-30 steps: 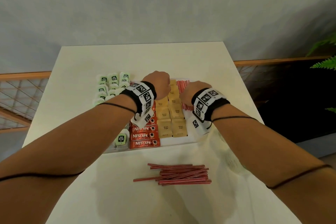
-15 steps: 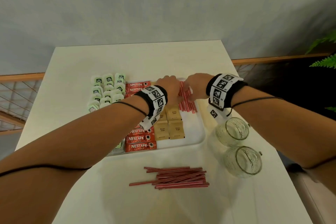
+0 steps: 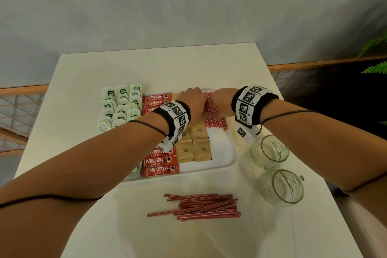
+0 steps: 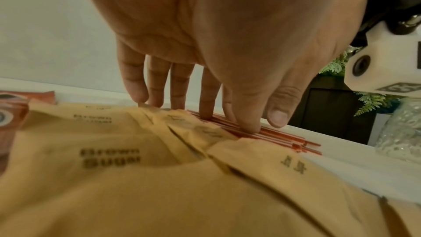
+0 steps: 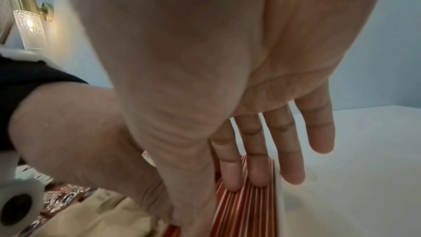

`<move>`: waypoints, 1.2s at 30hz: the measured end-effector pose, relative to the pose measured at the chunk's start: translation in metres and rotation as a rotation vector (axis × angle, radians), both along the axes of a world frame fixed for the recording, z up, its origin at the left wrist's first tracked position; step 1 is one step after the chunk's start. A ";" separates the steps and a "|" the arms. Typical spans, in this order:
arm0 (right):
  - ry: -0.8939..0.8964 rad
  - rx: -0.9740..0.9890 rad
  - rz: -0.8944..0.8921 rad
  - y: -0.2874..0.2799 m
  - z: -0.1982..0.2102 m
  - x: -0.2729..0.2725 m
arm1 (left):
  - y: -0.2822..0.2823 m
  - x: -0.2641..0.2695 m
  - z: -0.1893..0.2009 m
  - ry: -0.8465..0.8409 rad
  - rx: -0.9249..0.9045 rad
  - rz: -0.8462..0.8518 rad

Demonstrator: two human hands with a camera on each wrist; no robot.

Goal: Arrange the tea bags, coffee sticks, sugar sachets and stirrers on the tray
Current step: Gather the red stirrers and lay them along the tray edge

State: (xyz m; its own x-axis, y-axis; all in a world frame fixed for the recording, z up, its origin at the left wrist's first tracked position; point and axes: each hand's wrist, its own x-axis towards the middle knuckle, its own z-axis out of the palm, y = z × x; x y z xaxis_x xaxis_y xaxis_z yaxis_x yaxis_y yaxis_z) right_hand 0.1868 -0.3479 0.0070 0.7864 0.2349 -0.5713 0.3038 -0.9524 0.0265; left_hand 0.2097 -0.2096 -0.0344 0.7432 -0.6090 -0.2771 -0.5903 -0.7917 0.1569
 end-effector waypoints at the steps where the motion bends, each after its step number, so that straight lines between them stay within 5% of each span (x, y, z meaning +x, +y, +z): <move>1: -0.006 -0.002 -0.004 0.001 0.000 -0.001 | 0.000 -0.001 0.000 -0.002 -0.003 -0.001; 9: 0.068 -0.186 0.064 0.019 0.025 -0.041 | 0.005 -0.006 -0.004 -0.022 0.010 -0.042; 15: 0.195 -0.280 -0.059 0.036 0.025 -0.085 | 0.006 -0.007 -0.004 -0.025 0.017 -0.076; 36: 0.118 -0.307 -0.189 0.050 0.005 -0.116 | -0.008 -0.020 -0.003 -0.011 0.071 -0.231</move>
State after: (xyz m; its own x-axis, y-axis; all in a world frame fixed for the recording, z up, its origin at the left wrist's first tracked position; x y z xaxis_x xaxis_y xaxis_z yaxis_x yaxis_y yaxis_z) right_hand 0.0708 -0.2979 0.0123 0.7238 -0.1043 -0.6821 0.1418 -0.9449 0.2950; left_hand 0.1896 -0.2173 -0.0370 0.5897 -0.7425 -0.3177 -0.7583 -0.6444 0.0984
